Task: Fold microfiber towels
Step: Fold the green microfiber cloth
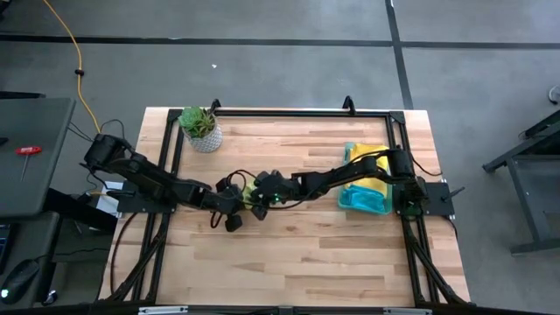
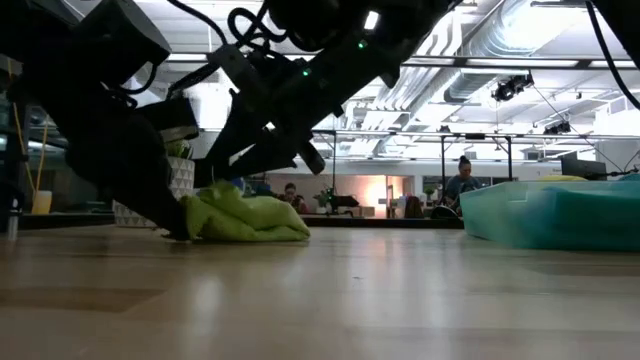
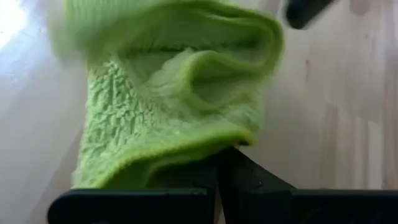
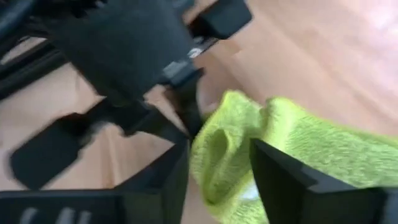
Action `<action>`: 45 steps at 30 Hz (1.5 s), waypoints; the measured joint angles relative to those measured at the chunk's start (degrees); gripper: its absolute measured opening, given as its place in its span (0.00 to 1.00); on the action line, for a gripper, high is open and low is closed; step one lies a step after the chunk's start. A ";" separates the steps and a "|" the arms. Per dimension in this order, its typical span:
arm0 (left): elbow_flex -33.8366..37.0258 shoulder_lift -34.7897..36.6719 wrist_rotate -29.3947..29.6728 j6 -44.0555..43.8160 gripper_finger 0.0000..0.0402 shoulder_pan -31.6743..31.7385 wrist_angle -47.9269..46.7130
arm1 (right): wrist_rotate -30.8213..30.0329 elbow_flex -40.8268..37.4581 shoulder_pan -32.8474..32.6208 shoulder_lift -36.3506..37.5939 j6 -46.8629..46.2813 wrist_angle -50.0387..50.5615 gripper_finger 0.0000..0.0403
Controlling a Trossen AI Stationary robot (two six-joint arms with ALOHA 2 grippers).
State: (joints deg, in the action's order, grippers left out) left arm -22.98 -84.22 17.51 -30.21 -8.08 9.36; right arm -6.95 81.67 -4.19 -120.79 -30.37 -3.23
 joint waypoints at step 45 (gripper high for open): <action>-0.04 -2.30 0.72 15.47 0.00 11.22 15.35 | -9.73 -30.79 1.05 11.49 15.37 -25.29 0.01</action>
State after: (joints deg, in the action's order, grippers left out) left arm -23.02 -86.52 18.23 -14.74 3.14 24.71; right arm -16.67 50.88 -3.15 -109.30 -15.00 -28.53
